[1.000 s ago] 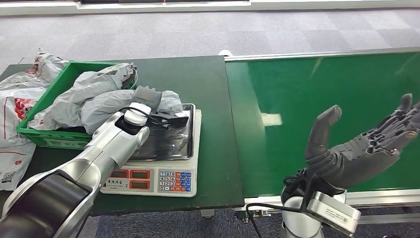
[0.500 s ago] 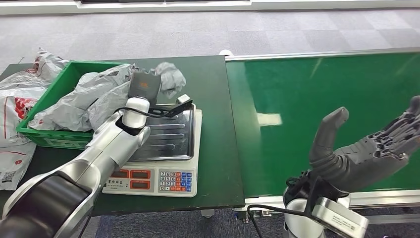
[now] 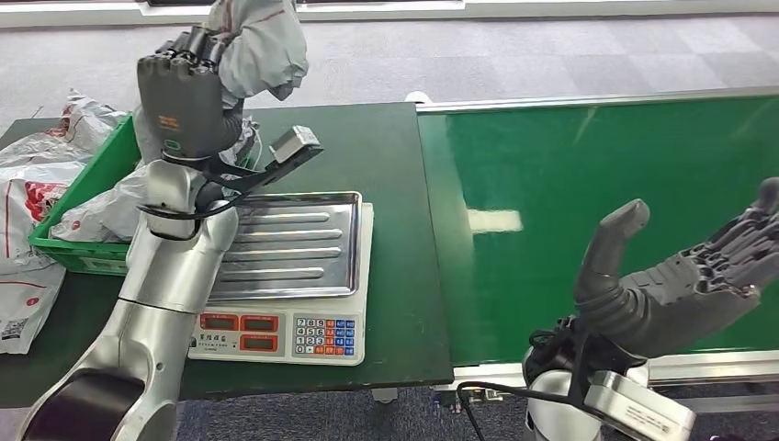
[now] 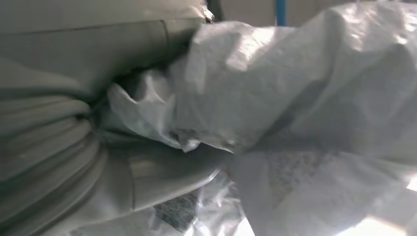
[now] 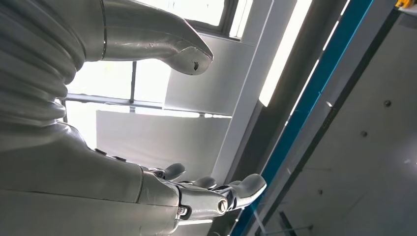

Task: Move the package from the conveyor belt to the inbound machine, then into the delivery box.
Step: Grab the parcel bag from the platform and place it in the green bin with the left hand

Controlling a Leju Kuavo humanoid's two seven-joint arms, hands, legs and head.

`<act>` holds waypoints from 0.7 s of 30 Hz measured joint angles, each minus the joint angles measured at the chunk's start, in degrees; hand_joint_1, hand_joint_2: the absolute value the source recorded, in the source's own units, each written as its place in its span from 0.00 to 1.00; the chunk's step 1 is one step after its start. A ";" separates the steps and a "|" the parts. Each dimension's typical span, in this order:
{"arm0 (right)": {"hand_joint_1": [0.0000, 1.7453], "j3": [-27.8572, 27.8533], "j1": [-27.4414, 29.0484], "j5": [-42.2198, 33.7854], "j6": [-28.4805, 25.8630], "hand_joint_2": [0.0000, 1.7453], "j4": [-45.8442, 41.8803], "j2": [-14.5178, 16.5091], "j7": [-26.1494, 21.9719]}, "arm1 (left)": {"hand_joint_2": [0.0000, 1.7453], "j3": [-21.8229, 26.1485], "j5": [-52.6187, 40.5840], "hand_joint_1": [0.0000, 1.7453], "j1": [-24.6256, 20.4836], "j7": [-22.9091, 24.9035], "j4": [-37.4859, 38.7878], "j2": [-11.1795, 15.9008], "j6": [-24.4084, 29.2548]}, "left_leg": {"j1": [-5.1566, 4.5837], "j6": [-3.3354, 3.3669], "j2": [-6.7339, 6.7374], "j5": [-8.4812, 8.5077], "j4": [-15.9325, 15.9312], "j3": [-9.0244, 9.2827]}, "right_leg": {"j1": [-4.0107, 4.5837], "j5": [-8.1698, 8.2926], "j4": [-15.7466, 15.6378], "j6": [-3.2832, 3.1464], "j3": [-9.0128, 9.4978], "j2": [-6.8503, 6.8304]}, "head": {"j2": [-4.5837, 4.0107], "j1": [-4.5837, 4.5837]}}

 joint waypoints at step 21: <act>0.00 1.51 -0.33 -0.64 0.05 1.00 0.67 -0.07 -0.01 | 1.00 5.79 -8.77 0.26 -8.62 33.64 27.79 6.81 -0.02 | 0.03 -0.08 -0.15 0.21 0.00 -0.03 | 0.05 0.17 0.00 -0.13 -0.01 -0.15 | 0.00 -0.15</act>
